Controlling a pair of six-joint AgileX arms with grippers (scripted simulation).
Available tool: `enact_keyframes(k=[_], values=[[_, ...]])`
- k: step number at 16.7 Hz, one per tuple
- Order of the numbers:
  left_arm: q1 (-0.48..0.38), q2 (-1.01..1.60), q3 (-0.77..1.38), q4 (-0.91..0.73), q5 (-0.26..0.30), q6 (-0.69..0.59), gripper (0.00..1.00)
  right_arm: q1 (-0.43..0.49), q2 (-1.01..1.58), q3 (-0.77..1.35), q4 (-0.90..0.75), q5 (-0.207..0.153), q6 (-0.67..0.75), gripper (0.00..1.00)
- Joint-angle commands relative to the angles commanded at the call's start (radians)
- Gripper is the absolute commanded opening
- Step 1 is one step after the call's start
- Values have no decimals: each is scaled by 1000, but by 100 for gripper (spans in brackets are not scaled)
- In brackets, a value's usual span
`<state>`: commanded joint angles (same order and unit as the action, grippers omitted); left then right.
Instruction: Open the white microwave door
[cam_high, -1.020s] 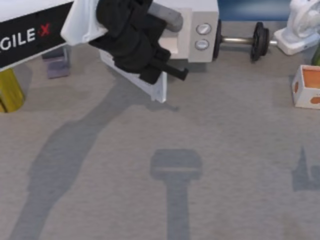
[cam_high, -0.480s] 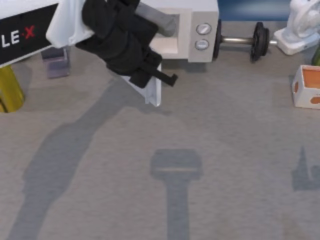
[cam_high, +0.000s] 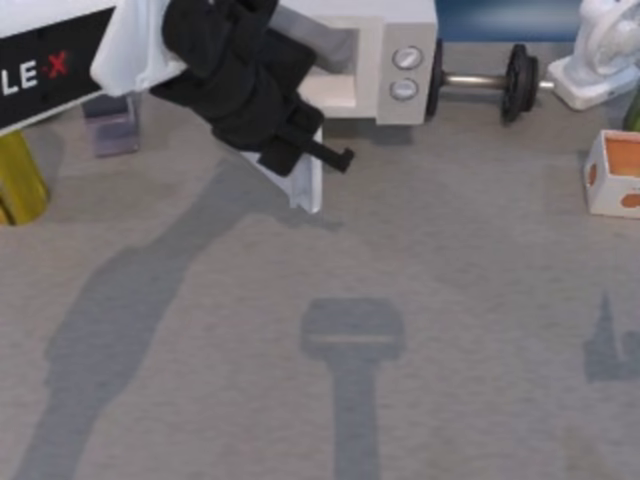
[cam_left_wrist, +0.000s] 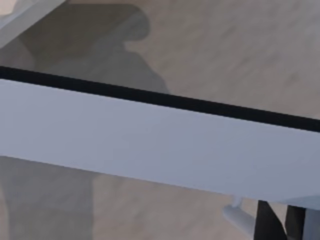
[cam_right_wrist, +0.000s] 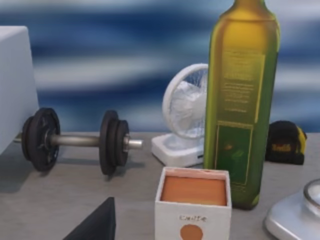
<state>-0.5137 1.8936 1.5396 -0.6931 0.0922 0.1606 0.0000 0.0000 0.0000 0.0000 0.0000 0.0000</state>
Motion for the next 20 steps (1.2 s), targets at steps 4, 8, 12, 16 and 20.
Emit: enact_keyframes(k=[4,8,12,16,20], values=[[0,0,0,0,0,0,0,0,0,0,0,0,0,100],[0,0,0,0,0,0,0,0,0,0,0,0,0,100],[0,0,0,0,0,0,0,0,0,0,0,0,0,100],[8,-9,-16,-1,22,31,0,0,0,0,0,0,0,100],[47,-44,-55,-7,74,132,0,0,0,0,0,0,0,100]])
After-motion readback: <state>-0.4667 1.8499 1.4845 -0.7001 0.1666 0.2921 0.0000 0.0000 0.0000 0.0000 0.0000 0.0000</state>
